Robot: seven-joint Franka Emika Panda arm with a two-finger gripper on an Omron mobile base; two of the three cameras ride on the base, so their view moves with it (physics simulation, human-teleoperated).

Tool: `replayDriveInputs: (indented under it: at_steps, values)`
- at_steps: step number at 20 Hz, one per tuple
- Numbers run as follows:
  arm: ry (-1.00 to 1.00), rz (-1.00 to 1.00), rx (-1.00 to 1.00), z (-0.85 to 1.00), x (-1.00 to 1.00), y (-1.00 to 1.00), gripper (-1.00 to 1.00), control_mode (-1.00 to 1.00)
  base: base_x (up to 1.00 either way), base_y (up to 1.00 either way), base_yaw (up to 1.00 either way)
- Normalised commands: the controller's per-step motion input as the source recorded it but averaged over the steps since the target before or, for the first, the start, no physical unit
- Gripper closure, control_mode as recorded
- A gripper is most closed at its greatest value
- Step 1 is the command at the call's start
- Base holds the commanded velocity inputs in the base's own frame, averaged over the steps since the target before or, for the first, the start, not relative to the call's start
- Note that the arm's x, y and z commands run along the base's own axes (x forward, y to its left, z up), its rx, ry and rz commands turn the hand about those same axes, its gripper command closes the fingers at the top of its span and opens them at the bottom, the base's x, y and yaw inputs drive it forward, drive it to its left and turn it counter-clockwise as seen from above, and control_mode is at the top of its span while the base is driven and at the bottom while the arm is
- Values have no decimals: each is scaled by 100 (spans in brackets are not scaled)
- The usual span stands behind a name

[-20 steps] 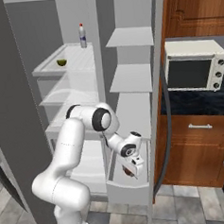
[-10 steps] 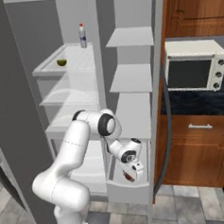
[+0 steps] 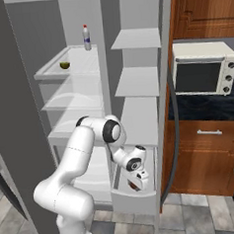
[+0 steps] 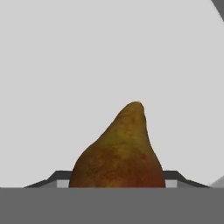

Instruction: Take the pear and kiwi from the fridge shelf and place them in the freezer drawer to begin freezing them.

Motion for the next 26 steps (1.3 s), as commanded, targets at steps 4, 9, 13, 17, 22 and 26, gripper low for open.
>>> replayDriveInputs:
  at_steps: [4,9,13,17,22,26]
  values:
    - [7,0,0,-41,-46,6,-100,-100,0,0,0]
    - [1,0,0,-9,-40,2,-100,-100,0,0,0]
    - [0,0,0,0,-28,0,-100,-100,0,0,0]
    - [0,0,0,0,-27,0,-100,-100,0,0,0]
    - [-7,0,0,47,-26,-1,-100,-100,0,0,0]
    - [-4,0,0,96,0,0,-100,-100,0,0,0]
